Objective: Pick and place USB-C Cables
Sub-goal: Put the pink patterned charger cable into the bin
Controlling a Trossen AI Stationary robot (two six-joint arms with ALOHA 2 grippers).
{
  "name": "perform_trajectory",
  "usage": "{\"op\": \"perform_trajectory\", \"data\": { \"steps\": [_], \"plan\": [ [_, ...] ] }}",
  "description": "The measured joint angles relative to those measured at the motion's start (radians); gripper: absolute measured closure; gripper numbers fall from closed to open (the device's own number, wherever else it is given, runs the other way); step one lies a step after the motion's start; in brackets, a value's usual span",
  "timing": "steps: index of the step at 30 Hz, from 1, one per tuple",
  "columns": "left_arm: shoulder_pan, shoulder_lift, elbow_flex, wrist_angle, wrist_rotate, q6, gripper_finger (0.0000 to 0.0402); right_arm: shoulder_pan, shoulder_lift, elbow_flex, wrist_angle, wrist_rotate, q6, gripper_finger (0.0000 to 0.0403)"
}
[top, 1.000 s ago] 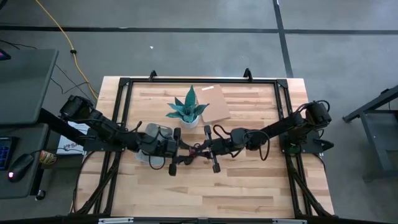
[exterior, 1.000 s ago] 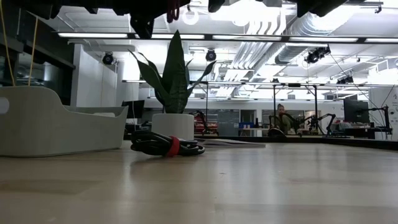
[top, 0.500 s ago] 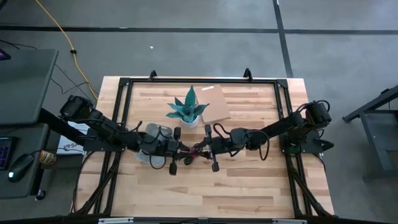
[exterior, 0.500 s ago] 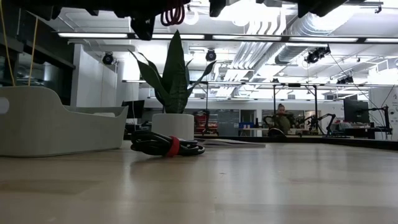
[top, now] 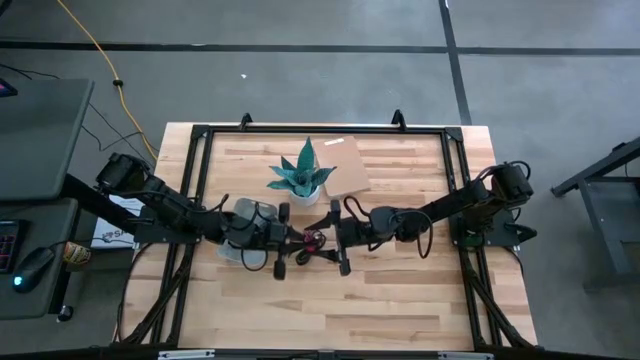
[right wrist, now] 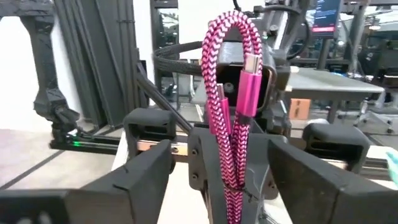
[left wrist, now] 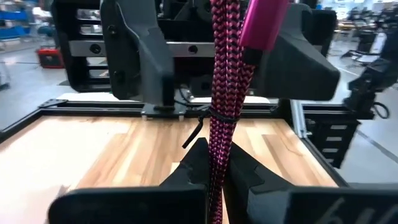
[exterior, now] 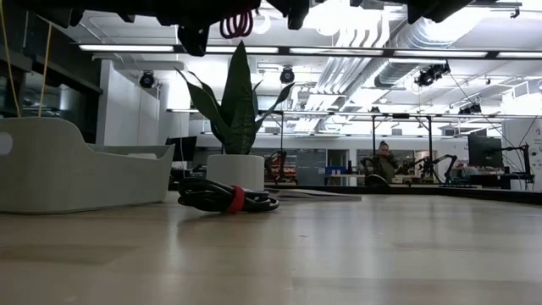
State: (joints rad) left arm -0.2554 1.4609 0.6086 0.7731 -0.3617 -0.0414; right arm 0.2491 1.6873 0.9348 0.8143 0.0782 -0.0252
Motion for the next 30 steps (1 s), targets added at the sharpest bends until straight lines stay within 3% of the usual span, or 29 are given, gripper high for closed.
{"op": "perform_trajectory", "data": {
  "steps": [6, 13, 20, 26, 30],
  "plan": [
    [0.0, -0.063, -0.001, -0.14, -0.095, 0.007, 0.0401, 0.0, -0.064, -0.001, -0.148, 0.08, -0.001, 0.0132],
    [-0.005, -0.29, -0.015, -0.422, -0.18, -0.02, 0.0401, 0.017, -0.167, -0.001, -0.334, 0.096, -0.003, 0.0132],
    [-0.052, -0.568, -0.171, -0.436, -0.301, -0.028, 0.0401, 0.068, -0.178, -0.001, -0.374, 0.251, -0.058, 0.0132],
    [-0.082, -0.791, -0.28, -0.445, -0.318, -0.034, 0.0401, 0.088, -0.188, -0.001, -0.397, 0.352, -0.077, 0.0132],
    [-0.086, -0.89, -0.307, -0.531, -0.362, -0.058, 0.0401, 0.088, -0.237, -0.001, -0.504, 0.388, -0.015, 0.0132]
  ]
}}
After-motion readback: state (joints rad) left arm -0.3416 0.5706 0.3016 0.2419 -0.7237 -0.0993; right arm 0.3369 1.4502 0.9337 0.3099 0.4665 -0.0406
